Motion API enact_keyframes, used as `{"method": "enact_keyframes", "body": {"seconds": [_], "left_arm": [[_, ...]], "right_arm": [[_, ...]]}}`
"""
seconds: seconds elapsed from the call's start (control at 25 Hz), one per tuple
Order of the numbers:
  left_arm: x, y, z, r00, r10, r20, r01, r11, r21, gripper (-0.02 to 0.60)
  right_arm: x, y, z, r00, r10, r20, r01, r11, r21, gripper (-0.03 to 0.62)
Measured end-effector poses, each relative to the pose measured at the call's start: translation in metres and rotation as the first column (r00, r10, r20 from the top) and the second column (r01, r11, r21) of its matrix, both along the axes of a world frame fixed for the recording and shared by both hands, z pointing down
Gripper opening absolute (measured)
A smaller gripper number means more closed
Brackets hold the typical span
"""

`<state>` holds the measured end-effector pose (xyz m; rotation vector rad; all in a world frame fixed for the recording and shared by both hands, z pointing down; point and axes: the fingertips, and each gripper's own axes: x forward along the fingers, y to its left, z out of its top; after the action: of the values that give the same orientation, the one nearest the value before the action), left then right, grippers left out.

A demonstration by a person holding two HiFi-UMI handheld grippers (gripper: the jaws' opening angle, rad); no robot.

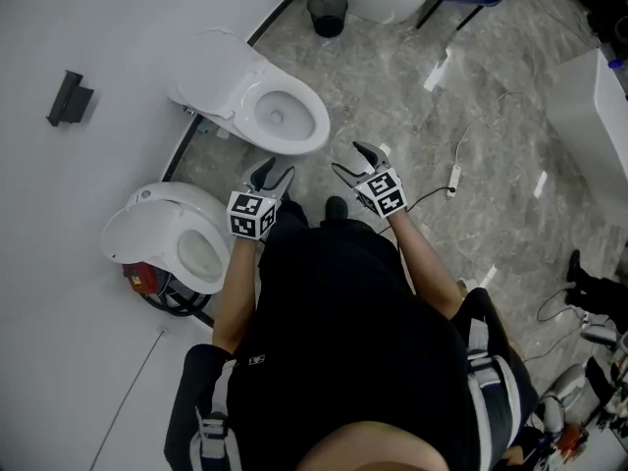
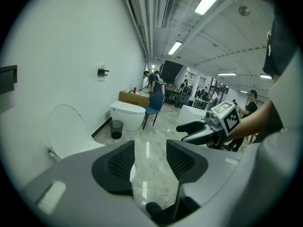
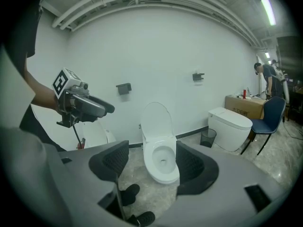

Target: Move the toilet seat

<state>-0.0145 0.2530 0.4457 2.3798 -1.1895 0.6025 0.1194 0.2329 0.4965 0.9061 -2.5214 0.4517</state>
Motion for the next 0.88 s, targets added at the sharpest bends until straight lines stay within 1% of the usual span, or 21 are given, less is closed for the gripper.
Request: {"method": "enact_keyframes", "body": {"seconds": [0.12, 0.36, 0.56, 0.68, 0.88], "left_arm": [[-0.001, 0.000, 0.000, 1.000, -0.008, -0.012, 0.008, 1.000, -0.001, 0.210], [-0.003, -0.005, 0.005, 1.000, 0.017, -0.024, -0.017, 1.000, -0.009, 0.207], [-0.006, -0.018, 0.012, 0.997, 0.063, -0.045, -0.065, 0.998, -0.023, 0.206], [-0.016, -0.033, 0.016, 0.995, 0.086, -0.056, -0.088, 0.995, -0.036, 0.206], [-0.030, -0.066, 0.019, 0.989, 0.124, -0.076, -0.127, 0.991, -0.033, 0.204]], "right_arm": [[0.002, -0.001, 0.000, 1.000, -0.002, -0.005, 0.002, 1.000, 0.003, 0.313], [0.006, -0.006, 0.001, 0.999, 0.029, -0.017, -0.029, 1.000, 0.000, 0.313], [0.004, -0.013, 0.009, 0.997, 0.067, -0.049, -0.068, 0.998, -0.018, 0.313], [-0.004, -0.021, 0.010, 0.994, 0.089, -0.061, -0.091, 0.995, -0.029, 0.313], [-0.019, -0.041, 0.014, 0.989, 0.118, -0.089, -0.122, 0.992, -0.035, 0.313]]}}
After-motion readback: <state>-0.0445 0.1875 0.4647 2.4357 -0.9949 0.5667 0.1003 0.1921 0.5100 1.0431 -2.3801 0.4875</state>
